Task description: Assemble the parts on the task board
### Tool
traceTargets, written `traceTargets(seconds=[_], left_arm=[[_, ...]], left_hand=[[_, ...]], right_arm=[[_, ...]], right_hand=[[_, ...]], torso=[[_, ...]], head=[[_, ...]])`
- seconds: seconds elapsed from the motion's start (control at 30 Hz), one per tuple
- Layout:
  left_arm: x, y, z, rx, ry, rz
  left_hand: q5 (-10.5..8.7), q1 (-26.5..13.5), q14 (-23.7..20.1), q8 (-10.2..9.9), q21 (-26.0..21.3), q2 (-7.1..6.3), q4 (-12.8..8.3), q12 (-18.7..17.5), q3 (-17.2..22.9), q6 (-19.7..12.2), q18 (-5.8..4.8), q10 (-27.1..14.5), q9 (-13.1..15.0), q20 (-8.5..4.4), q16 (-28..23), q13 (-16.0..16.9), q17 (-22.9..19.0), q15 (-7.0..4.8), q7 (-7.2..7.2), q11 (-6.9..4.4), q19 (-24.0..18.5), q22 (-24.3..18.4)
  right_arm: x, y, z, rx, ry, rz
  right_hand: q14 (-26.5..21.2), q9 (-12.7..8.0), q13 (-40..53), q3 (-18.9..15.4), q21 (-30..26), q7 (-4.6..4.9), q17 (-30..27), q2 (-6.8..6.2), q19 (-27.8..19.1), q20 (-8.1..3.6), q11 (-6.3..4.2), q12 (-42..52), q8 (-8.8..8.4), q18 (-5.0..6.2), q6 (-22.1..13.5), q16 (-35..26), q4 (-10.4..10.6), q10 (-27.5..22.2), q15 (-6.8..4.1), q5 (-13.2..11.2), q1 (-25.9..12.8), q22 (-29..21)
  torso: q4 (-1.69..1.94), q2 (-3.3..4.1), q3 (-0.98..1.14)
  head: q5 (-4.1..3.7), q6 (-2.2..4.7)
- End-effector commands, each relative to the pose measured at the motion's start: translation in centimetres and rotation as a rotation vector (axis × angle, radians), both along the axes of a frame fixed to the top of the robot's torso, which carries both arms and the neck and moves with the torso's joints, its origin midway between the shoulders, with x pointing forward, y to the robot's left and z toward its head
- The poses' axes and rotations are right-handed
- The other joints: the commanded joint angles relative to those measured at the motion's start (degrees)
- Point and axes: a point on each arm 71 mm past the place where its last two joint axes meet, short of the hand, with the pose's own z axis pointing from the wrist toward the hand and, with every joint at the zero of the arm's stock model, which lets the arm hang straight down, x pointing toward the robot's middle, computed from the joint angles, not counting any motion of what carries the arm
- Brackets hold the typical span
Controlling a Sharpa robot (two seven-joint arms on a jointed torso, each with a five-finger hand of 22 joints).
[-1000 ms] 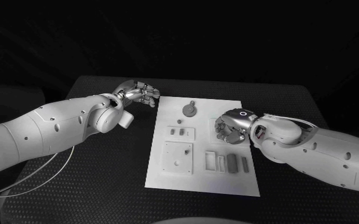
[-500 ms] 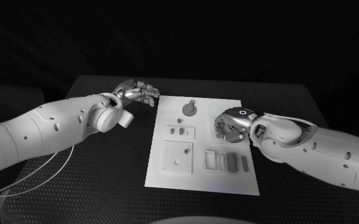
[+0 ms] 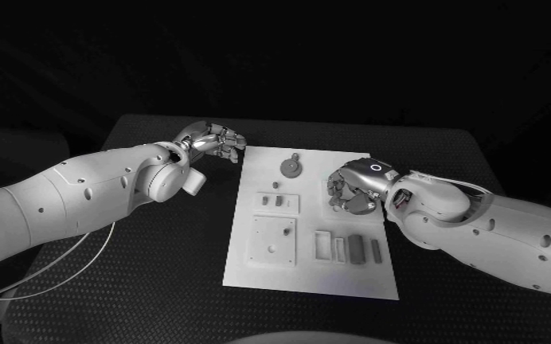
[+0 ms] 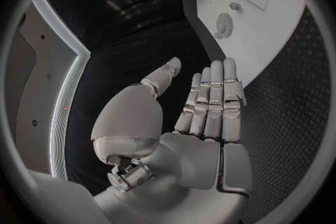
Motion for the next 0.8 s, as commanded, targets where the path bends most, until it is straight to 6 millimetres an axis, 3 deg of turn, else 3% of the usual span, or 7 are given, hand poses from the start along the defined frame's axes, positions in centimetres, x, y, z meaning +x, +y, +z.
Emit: traceTargets(seconds=[0.03, 0.4, 0.63, 0.8], left_arm=[[0.0, -0.2, 0.1, -0.011, -0.001, -0.015], [0.1, -0.5, 0.2, -0.012, -0.01, -0.013], [0.1, -0.7, 0.2, -0.015, -0.011, -0.014], [0.1, -0.8, 0.2, -0.017, -0.01, -0.018]], left_hand=[[-0.12, -0.41, 0.06, 0.29, -0.31, 0.05, 0.32, 0.14, -0.13, -0.23, 0.75, -0.01, -0.08, -0.11, -0.34, -0.09, 0.1, 0.37, 0.13, 0.18, 0.3, -0.05], [-0.12, -0.41, 0.07, 0.3, -0.34, 0.07, 0.33, 0.15, -0.13, -0.23, 0.75, -0.01, -0.08, -0.11, -0.38, -0.11, 0.15, 0.37, 0.13, 0.18, 0.31, -0.04], [-0.12, -0.39, 0.09, 0.34, -0.35, 0.1, 0.33, 0.19, -0.12, -0.19, 0.76, 0.04, -0.08, -0.11, -0.41, -0.12, 0.21, 0.36, 0.11, 0.16, 0.33, -0.03], [-0.12, -0.39, 0.1, 0.35, -0.36, 0.09, 0.33, 0.2, -0.13, -0.18, 0.76, 0.06, -0.08, -0.11, -0.43, -0.12, 0.23, 0.36, 0.11, 0.15, 0.34, -0.02]], right_arm=[[-0.5, 0.9, 1.0, 0.021, -0.024, 0.03], [-3.4, 7.3, 2.3, 0.083, 0.0, 0.196], [-5.0, 11.1, 1.2, 0.057, 0.012, 0.293], [-5.8, 12.6, 0.1, 0.026, 0.035, 0.331]], right_hand=[[0.67, 1.0, 2.83, 0.31, 0.25, 0.03, -0.04, 1.24, 0.4, -0.04, -1.38, 0.18, 0.3, 0.85, 0.51, 0.36, -0.12, 1.79, -0.67, 0.13, 1.18, 1.21], [0.68, 1.08, 2.9, 0.36, 0.25, 0.02, -0.05, 1.27, 0.42, -0.07, -1.4, 0.18, 0.29, 0.85, 0.52, 0.36, -0.1, 1.81, -0.69, 0.14, 1.19, 1.2], [0.66, 1.12, 2.94, 0.39, 0.23, 0.03, -0.06, 1.32, 0.39, -0.07, -1.39, 0.14, 0.25, 0.84, 0.46, 0.34, -0.1, 1.77, -0.69, 0.14, 1.16, 1.19], [0.64, 1.16, 2.97, 0.41, 0.22, 0.04, -0.07, 1.36, 0.37, -0.07, -1.39, 0.12, 0.22, 0.84, 0.42, 0.33, -0.11, 1.74, -0.68, 0.14, 1.14, 1.18]], torso=[[0.0, 0.01, -0.02], [-0.02, 0.01, -0.06], [0.06, 0.01, -0.09], [0.11, 0.02, -0.1]], head=[[0.45, -0.07], [2.14, -0.4], [2.73, -0.61], [3.0, -0.8]])
